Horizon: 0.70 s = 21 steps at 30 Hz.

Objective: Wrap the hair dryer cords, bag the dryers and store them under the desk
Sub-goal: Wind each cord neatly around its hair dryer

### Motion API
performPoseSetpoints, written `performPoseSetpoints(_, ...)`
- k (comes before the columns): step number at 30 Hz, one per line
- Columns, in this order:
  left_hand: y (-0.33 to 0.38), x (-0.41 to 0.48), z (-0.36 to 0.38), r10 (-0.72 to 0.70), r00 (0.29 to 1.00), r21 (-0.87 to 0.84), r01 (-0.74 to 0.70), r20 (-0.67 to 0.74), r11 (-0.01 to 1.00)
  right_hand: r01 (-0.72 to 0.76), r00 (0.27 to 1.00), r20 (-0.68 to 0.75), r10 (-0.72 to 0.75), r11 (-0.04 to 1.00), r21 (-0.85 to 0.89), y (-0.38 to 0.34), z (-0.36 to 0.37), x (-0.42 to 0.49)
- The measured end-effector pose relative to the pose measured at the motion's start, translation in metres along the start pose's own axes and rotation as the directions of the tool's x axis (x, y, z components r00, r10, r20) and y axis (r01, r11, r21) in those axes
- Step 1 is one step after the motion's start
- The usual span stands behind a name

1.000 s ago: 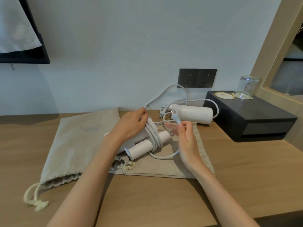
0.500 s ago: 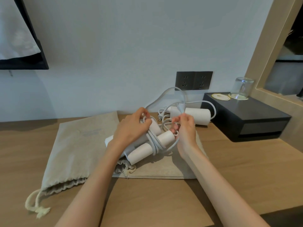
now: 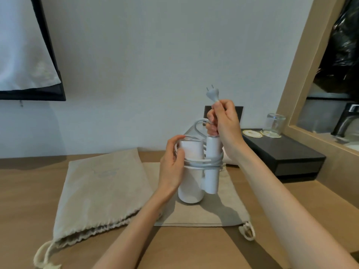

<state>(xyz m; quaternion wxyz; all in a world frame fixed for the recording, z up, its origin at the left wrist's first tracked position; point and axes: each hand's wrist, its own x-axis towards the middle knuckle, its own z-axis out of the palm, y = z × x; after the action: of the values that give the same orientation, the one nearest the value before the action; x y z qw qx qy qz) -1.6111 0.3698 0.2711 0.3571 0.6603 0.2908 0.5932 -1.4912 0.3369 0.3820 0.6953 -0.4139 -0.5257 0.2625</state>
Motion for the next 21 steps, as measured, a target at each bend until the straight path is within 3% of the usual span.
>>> performPoseSetpoints(4, -0.001, 0.002, 0.005, -0.028, 0.998, 0.046, 0.026, 0.048, 0.999, -0.016, 0.999, -0.048, 0.015, 1.000, -0.020, 0.003, -0.019, -0.010)
performPoseSetpoints(7, -0.001, 0.000, 0.005, -0.110, 0.989, -0.046, 0.115, 0.103, 0.992, -0.052, 0.995, -0.085, 0.047, 0.997, -0.056, 0.018, -0.030, -0.024)
performPoseSetpoints(11, 0.001, -0.006, 0.006, -0.089, 0.991, -0.032, 0.092, 0.100, 0.995, -0.125, 0.977, -0.162, 0.139, 0.987, 0.097, 0.044, -0.026, -0.051)
performPoseSetpoints(18, 0.006, -0.002, 0.006, -0.216, 0.971, -0.194, 0.232, 0.101, 0.953, -0.089, 0.904, -0.412, 0.114, 0.993, 0.079, 0.054, -0.010, -0.052)
performPoseSetpoints(21, 0.013, -0.004, 0.007, -0.210, 0.953, -0.137, 0.243, 0.216, 0.960, -0.075, 0.886, -0.459, 0.068, 0.997, 0.002, 0.052, -0.016, -0.053)
